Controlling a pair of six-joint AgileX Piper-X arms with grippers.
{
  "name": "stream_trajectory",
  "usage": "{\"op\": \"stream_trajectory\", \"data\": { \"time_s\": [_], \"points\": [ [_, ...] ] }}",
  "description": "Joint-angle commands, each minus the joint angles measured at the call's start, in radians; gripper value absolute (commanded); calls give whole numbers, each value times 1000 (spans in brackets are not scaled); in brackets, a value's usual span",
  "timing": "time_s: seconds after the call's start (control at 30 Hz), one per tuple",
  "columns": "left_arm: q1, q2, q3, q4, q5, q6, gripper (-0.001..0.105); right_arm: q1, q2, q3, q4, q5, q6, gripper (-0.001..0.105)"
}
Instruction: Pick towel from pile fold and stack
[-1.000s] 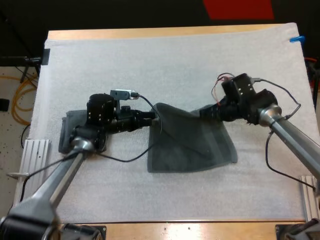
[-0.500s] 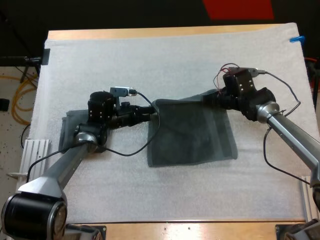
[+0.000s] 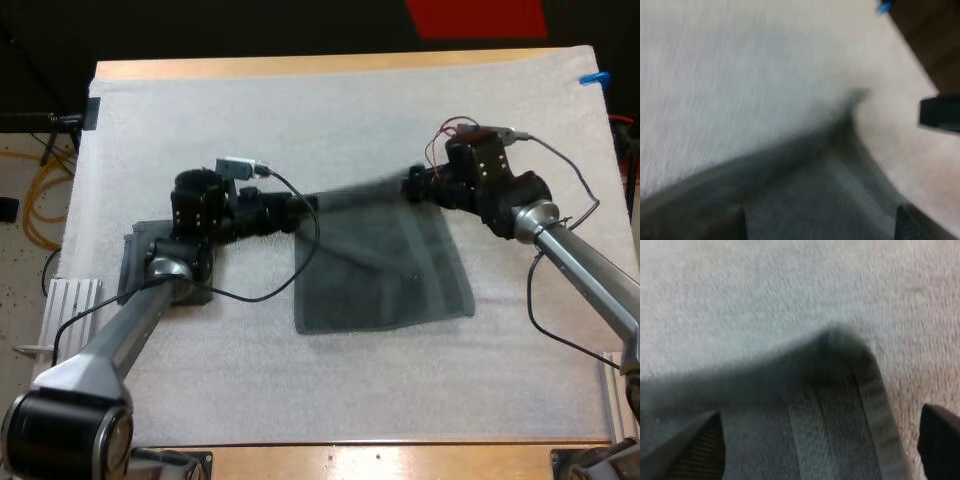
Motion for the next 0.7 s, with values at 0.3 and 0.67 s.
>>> {"op": "stream_trajectory", "data": {
  "time_s": [0.3,0.67],
  "points": [
    [1,-304,-20,226,-118,250,60,-2,-231,-27,171,58,-148,67],
    [1,-605,-20,660,-153,337,60,-2,-454,-27,466,58,-148,67]
  ]
}}
